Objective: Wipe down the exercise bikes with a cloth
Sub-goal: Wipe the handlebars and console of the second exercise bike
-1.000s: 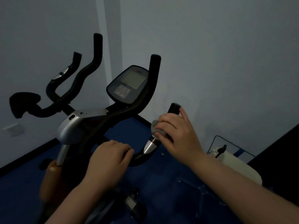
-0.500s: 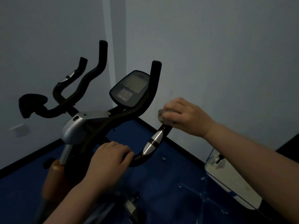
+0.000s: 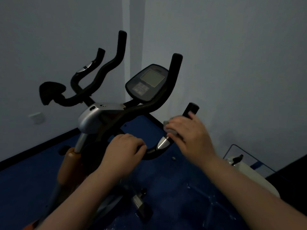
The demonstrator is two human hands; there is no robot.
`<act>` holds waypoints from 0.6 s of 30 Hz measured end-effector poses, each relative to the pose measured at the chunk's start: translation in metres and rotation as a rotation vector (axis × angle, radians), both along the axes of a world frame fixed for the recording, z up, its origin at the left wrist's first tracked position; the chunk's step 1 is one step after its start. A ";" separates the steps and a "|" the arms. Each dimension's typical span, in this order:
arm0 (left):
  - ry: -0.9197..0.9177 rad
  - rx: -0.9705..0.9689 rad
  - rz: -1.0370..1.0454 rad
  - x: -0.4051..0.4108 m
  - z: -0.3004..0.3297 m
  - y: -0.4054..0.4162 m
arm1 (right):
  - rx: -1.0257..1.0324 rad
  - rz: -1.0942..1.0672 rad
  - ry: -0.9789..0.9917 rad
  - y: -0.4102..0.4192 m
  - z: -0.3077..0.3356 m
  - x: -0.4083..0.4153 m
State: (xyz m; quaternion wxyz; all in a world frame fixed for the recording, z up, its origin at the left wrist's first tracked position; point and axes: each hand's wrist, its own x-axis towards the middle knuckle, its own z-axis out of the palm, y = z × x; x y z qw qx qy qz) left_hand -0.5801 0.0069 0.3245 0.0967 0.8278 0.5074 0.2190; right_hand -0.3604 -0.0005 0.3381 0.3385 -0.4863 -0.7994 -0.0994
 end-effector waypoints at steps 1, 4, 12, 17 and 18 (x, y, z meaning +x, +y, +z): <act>-0.060 -0.012 0.020 0.000 0.001 -0.001 | -0.017 -0.008 -0.026 0.001 0.007 0.005; -0.265 0.059 0.229 -0.008 0.002 -0.006 | -0.045 -0.019 0.100 -0.012 0.003 -0.009; -0.432 0.054 0.675 -0.033 -0.021 -0.021 | -0.214 -0.003 -0.131 -0.009 -0.027 -0.101; -0.448 -0.008 0.689 -0.032 -0.022 -0.020 | -0.234 -0.099 -0.241 0.008 -0.029 -0.107; -0.448 -0.018 0.691 -0.032 -0.022 -0.021 | -0.223 -0.088 -0.232 0.005 -0.029 -0.108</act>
